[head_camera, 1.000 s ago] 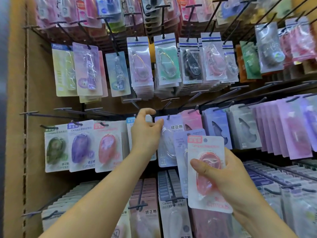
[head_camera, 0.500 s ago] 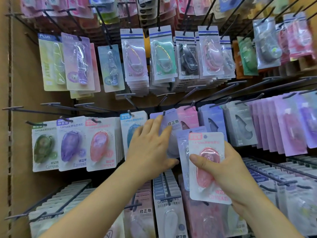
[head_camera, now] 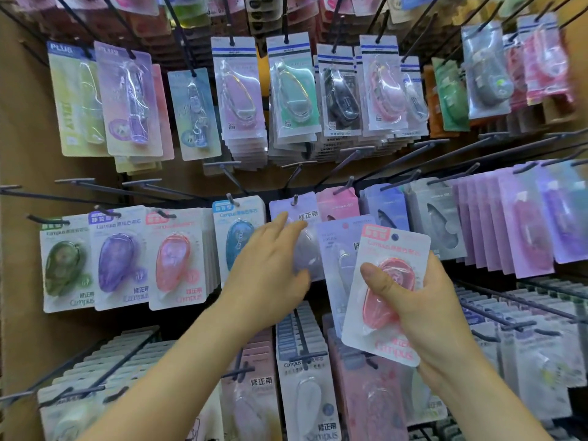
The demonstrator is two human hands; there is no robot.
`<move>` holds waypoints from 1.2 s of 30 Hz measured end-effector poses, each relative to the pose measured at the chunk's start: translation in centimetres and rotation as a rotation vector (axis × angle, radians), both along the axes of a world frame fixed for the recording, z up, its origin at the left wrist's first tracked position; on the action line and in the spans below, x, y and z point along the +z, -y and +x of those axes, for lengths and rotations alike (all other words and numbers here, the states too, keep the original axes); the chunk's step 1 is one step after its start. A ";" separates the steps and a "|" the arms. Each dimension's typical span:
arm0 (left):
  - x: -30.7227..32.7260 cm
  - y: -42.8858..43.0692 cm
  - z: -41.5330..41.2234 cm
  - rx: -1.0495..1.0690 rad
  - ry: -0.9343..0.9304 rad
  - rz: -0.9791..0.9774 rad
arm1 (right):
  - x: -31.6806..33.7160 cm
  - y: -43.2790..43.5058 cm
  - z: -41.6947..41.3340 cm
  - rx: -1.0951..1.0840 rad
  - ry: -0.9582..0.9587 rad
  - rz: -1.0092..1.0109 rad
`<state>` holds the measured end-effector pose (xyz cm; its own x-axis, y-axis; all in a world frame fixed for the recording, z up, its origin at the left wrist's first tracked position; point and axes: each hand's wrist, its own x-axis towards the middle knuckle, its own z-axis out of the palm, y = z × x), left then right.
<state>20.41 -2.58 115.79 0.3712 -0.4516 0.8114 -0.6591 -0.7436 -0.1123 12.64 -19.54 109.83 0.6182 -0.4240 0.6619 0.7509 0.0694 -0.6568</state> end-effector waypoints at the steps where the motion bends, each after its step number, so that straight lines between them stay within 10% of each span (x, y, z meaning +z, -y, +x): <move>1: -0.6 -0.2 -0.8 -0.088 -0.002 -0.077 | -0.1 0.0 0.0 0.003 0.003 0.011; 6: -3.2 0.1 -3.4 -0.282 0.042 -0.303 | -0.3 -0.5 -0.1 0.011 0.004 -0.009; 13: -4.0 1.2 -4.0 -0.714 -0.484 -0.544 | -0.4 -1.0 -0.5 0.099 0.050 -0.034; 25: -2.1 -0.7 -2.0 -0.684 -0.396 -0.609 | -0.3 0.5 -1.1 -0.488 0.096 -0.362; 36: -1.0 -0.3 -0.8 -0.546 -0.315 -0.535 | 0.5 0.1 -1.1 -0.297 -0.025 -0.376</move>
<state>19.61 -2.32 114.79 0.4574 -0.2162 0.8626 -0.8846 -0.2098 0.4165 11.56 -19.68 110.30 0.5242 -0.3188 0.7897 0.6860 -0.3915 -0.6133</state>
